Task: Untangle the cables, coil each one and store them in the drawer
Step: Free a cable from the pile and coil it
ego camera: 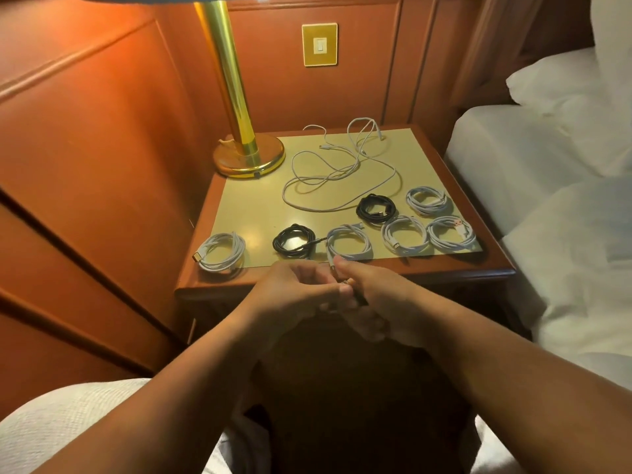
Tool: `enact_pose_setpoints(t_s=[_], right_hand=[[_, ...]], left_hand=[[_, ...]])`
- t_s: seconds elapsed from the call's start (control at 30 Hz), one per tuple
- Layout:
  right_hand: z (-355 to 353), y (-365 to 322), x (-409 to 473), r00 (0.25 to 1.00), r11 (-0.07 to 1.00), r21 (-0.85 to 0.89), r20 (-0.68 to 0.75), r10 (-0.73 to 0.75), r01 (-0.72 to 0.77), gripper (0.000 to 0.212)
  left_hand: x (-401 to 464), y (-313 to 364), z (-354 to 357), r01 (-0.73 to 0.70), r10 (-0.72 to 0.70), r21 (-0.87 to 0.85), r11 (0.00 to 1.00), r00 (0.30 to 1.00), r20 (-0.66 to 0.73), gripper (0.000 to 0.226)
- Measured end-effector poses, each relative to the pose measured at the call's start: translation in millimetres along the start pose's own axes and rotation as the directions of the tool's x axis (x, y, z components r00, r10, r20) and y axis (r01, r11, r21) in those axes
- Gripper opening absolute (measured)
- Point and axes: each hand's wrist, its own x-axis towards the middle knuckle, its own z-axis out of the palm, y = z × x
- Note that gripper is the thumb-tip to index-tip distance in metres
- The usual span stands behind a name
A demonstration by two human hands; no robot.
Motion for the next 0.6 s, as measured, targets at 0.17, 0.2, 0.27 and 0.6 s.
enact_pose_setpoints(t_s=[0.17,0.2,0.27,0.6], right_hand=[[-4.3,2.6,-0.3,0.970,0.920,0.375,0.241,0.020,-0.112,0.060],[-5.8,3.6,0.2,0.952,0.887,0.444,0.305,-0.020,-0.124,0.059],[-7.9,5.8,0.7,0.917,0.809,0.574,0.379,-0.124,-0.127,0.055],[8.7,10.1,1.5,0.872,0.551,0.798,0.068,-0.484,0.243,0.031]], left_hand=[[1.3,-3.8,0.4,-0.025,0.019,-0.107,0.994,0.998,-0.052,0.025],[2.9,-7.5,0.3,-0.027,0.017,-0.158,0.987,0.998,-0.063,0.025],[4.2,-12.5,2.5,-0.036,0.015,-0.273,0.961,0.997,-0.081,0.019],[-1.8,-14.5,28.9,0.123,-0.141,-0.519,0.846,0.990,0.005,0.021]])
